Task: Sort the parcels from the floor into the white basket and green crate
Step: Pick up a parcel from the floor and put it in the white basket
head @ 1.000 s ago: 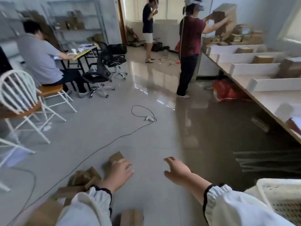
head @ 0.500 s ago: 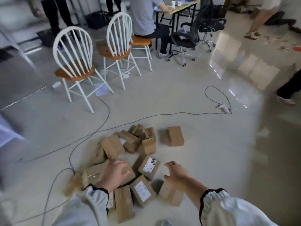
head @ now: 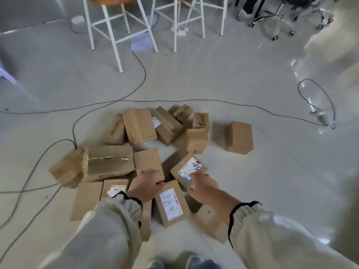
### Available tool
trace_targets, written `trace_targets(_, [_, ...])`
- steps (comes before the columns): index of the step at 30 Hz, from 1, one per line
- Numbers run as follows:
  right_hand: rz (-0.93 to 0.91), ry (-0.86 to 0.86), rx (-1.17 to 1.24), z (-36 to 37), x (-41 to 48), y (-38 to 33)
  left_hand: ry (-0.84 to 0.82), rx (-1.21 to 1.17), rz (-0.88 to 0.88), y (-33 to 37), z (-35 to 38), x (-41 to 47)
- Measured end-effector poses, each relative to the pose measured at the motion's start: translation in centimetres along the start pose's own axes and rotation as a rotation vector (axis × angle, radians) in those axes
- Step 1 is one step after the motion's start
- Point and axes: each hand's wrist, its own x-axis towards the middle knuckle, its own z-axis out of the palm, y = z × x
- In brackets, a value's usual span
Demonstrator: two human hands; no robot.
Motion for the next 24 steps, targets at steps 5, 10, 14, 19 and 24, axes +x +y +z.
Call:
trace_targets(5, [-0.024,-0.024,-0.014,9.5,7.4,1.4,-0.053,-0.047,-0.042,-4.8,10.0,5.0])
trace_targets(10, [-0.04,-0.03,-0.025,16.4,12.8,3.4,-0.065,-0.013,-0.063,-8.7,17.3,8.9])
trace_targets(14, [-0.045,-0.046,-0.09,19.6,16.0,4.5,-0.049,0.022,-0.013,-10.6,20.6,11.1])
trace_targets(19, [-0.081,-0.071,-0.094,21.4,18.2,5.5,-0.016,0.162,0.029,-11.4,22.6,12.6])
trace_targets(24, [-0.066,-0.124,-0.009,21.4,19.1,5.7,-0.014,0.379,0.021,-11.1,23.3,13.4])
